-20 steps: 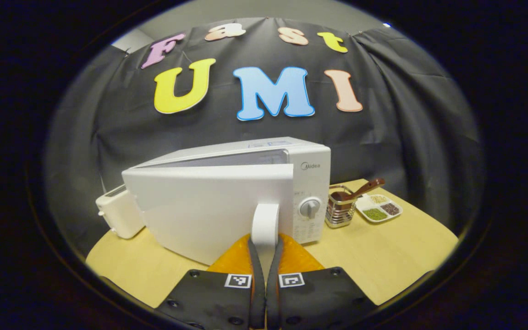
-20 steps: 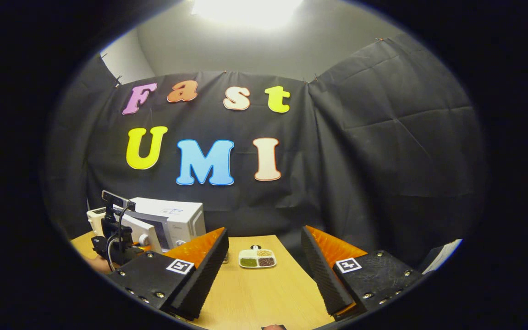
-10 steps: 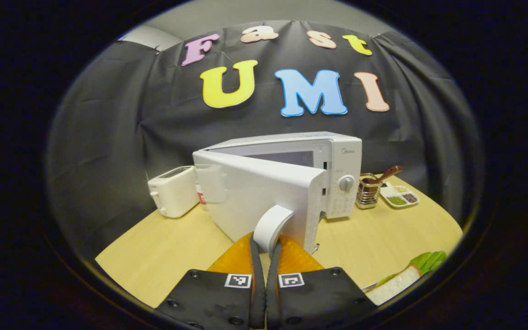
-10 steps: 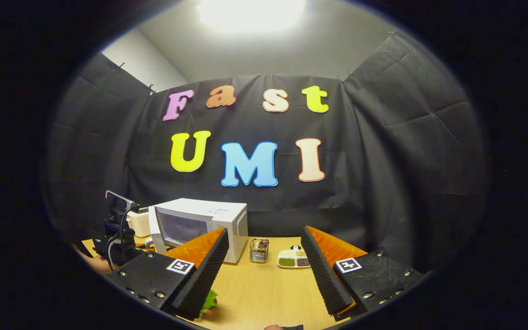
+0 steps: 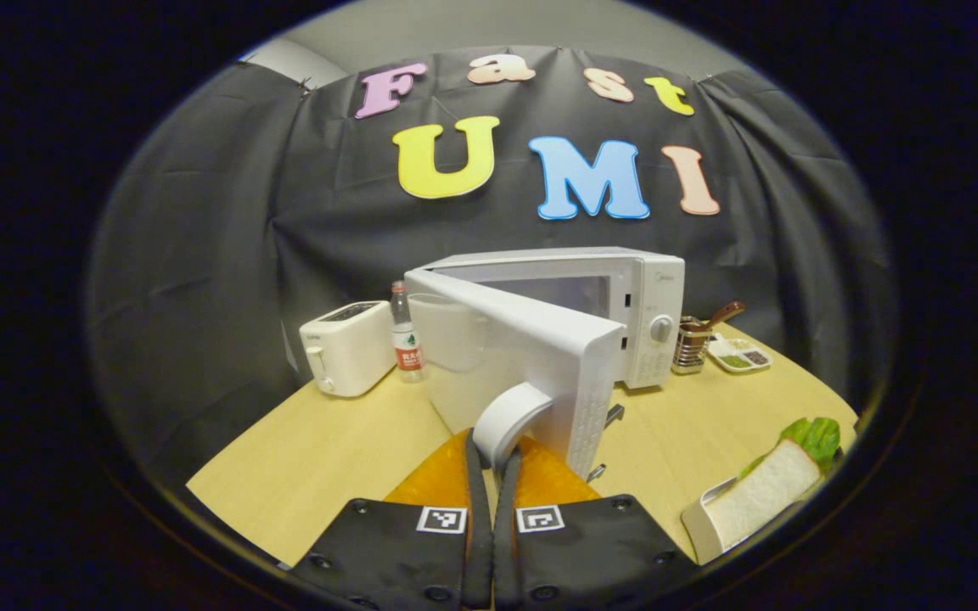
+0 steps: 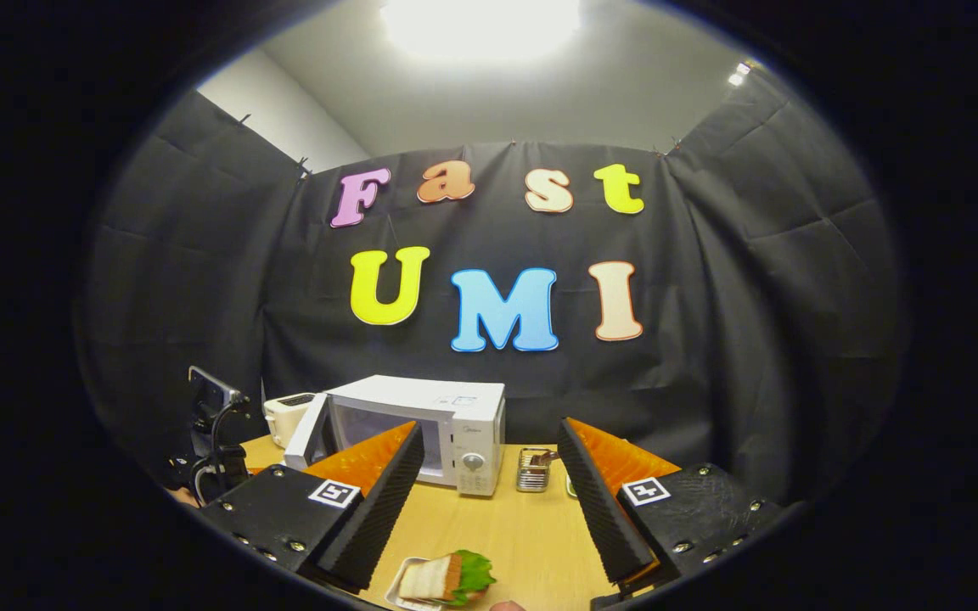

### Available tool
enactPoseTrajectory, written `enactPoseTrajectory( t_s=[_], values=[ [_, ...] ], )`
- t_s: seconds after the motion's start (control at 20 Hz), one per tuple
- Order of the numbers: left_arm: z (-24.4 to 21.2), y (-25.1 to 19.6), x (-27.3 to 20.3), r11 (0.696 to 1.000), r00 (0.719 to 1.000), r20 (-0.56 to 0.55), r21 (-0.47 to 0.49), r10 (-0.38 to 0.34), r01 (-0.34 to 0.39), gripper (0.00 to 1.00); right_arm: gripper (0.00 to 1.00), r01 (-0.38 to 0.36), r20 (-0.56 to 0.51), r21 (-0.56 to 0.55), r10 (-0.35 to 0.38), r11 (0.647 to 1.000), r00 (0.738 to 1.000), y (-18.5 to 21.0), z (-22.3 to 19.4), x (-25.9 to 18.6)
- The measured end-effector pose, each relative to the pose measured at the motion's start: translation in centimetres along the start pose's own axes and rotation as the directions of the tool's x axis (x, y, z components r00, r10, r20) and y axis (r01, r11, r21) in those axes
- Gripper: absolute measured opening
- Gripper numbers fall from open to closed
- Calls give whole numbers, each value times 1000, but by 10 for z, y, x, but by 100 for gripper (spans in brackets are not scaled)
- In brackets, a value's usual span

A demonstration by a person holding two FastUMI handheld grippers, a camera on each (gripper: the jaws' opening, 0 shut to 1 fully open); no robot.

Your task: Open the microwave oven with the left hand, put the food in, and close the microwave oven.

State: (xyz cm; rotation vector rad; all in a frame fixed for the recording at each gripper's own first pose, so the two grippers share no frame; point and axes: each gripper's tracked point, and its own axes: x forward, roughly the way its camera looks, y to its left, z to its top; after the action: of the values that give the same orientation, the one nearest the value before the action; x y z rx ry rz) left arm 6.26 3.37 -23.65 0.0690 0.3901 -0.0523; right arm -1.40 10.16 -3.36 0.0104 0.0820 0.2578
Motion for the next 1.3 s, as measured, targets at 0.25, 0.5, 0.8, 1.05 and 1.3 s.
enactPoseTrajectory(
  t_s=[0.25,0.5,0.8,1.05,1.3],
  values=[
    [-8,36,-9,997,996,17,14,-82,82,7,96,-5,-9,-30,5,1000,1000,61,4,6],
    [-12,70,-15,991,990,24,16,-136,135,7,96,-14,-17,-50,13,999,1000,112,5,16],
    [-17,119,-14,991,991,35,23,-132,131,7,96,-21,-2,-34,21,999,1000,162,10,28],
    [-23,144,-9,990,990,36,-32,-134,135,10,96,-41,-12,-51,41,998,999,183,9,35],
    [-30,167,-20,998,999,33,-55,-30,32,53,96,-87,-27,-56,85,995,996,182,8,46]
  ],
)
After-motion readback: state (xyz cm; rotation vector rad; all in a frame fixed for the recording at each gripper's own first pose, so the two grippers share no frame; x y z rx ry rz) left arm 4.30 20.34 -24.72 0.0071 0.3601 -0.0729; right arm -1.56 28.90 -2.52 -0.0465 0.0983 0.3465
